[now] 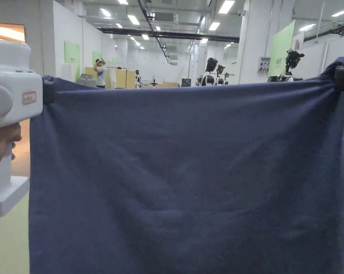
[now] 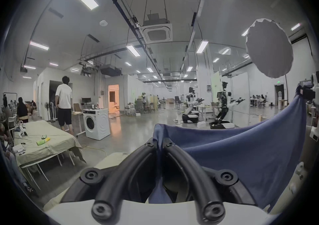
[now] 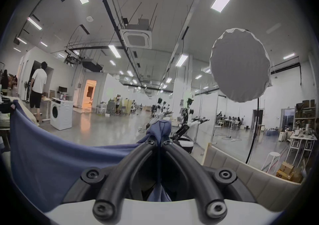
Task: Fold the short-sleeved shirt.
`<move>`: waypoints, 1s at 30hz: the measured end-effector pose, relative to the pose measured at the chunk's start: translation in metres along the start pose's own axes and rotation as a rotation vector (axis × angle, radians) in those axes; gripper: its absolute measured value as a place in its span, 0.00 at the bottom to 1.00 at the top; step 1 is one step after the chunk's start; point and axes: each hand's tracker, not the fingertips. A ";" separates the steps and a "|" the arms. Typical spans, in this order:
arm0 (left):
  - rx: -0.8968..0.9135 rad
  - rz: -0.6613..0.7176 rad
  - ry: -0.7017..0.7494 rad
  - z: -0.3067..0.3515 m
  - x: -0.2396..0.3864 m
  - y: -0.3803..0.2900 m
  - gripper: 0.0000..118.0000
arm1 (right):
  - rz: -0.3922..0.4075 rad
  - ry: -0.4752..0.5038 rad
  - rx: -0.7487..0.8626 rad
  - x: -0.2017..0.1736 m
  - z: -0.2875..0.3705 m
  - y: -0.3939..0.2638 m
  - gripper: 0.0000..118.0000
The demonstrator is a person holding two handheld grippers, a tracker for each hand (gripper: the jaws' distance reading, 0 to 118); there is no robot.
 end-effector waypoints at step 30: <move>-0.160 -0.071 0.033 -0.211 0.057 -0.207 0.03 | 0.013 -0.025 -0.064 -0.056 -0.173 -0.269 0.03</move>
